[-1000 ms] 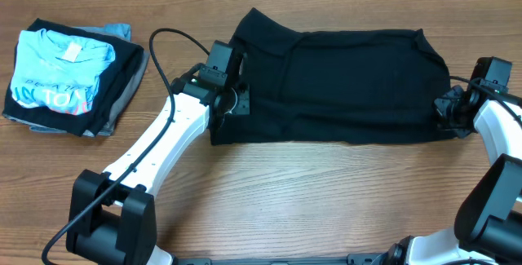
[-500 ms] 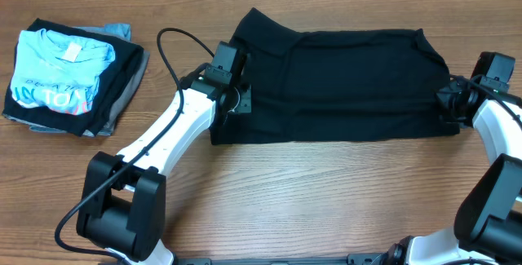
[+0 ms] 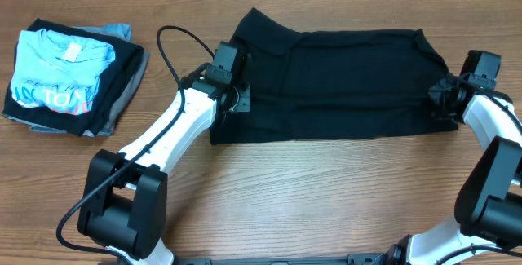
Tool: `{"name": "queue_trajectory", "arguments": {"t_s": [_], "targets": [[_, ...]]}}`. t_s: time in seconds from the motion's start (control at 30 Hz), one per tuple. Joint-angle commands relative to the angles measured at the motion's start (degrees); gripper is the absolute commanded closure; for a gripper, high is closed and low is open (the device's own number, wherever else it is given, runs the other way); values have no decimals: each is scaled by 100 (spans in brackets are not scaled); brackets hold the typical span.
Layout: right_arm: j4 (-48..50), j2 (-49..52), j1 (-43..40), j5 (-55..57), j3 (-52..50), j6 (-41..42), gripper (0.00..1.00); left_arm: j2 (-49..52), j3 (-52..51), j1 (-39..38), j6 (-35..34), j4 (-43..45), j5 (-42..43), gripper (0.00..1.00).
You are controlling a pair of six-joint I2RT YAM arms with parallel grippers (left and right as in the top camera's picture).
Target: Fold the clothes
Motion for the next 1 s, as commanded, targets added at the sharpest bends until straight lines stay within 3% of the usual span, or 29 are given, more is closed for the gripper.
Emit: {"name": "queue_trajectory", "arguments": {"t_s": [0.0,0.8,0.87,0.9,0.97], "targets": [[94,-4,24,59,142,-92,96,68,125,33,101,31,-181,96],[278,-4,24,59,142,-111,96,439,122,33,118,304,-326,96],[275,-4,24,57,140,-105,89,439,122,33,116,337,-304,94],[275,-4,24,57,140,-105,76,439,122,31,118,334,-297,93],[315,-4,24,57,142,-105,61,439,122,31,138,326,-286,88]]}}
